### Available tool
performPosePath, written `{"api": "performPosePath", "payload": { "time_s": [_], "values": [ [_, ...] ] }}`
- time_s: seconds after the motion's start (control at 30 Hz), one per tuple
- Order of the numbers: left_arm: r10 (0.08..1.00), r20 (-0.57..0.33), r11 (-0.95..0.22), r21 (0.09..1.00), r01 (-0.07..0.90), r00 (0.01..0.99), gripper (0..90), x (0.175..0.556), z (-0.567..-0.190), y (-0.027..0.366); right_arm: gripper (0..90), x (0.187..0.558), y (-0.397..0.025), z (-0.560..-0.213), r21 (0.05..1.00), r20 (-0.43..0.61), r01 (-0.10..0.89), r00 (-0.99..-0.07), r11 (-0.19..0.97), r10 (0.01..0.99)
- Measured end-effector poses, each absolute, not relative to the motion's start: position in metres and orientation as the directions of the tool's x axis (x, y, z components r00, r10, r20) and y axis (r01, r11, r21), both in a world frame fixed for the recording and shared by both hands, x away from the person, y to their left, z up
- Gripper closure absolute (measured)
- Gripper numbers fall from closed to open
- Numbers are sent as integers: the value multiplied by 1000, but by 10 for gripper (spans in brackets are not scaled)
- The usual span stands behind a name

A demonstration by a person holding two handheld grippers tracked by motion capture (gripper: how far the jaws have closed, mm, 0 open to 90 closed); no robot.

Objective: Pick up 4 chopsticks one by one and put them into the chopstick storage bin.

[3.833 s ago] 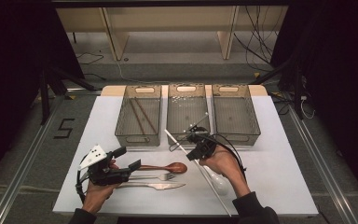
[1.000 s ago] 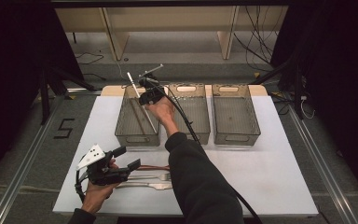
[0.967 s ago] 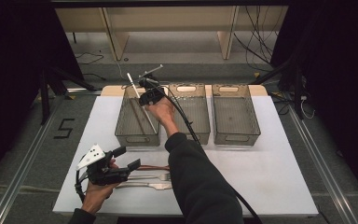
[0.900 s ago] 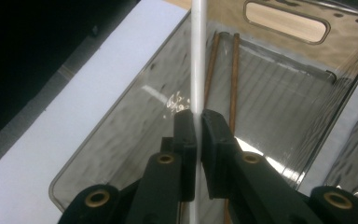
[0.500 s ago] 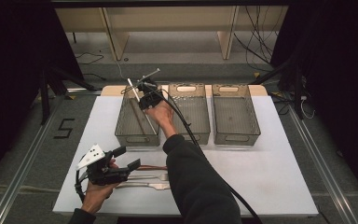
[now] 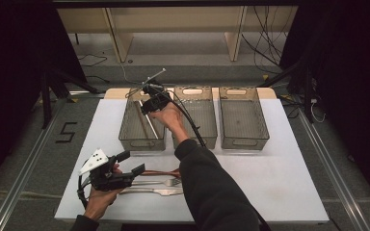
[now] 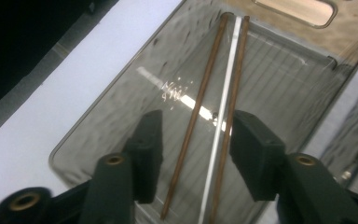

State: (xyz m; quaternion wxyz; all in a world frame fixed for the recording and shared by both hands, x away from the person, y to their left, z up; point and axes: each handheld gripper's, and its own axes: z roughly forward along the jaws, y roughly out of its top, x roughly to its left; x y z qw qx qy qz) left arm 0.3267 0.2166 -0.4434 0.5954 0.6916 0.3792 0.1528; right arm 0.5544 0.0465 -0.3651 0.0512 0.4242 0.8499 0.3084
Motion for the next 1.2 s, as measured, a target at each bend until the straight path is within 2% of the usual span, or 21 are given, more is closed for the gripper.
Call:
{"api": "performPosePath", "payload": {
  "time_s": [0.27, 0.57, 0.97, 1.2],
  "values": [
    [709, -241, -4, 938, 346, 663, 163, 327, -444, 216, 415, 527, 17, -349, 577, 162, 633, -708, 516, 687],
    [710, -241, -9, 937, 350, 662, 163, 327, -444, 215, 333, 495, -19, -342, 589, 172, 613, -731, 526, 660],
    [711, -234, -16, 937, 349, 663, 163, 327, -445, 216, 313, 457, -56, -338, 581, 157, 611, -733, 538, 662],
    [713, -234, -16, 937, 349, 661, 163, 327, -445, 215, 307, 437, -83, -348, 567, 161, 624, -725, 538, 670]
  ]
}}
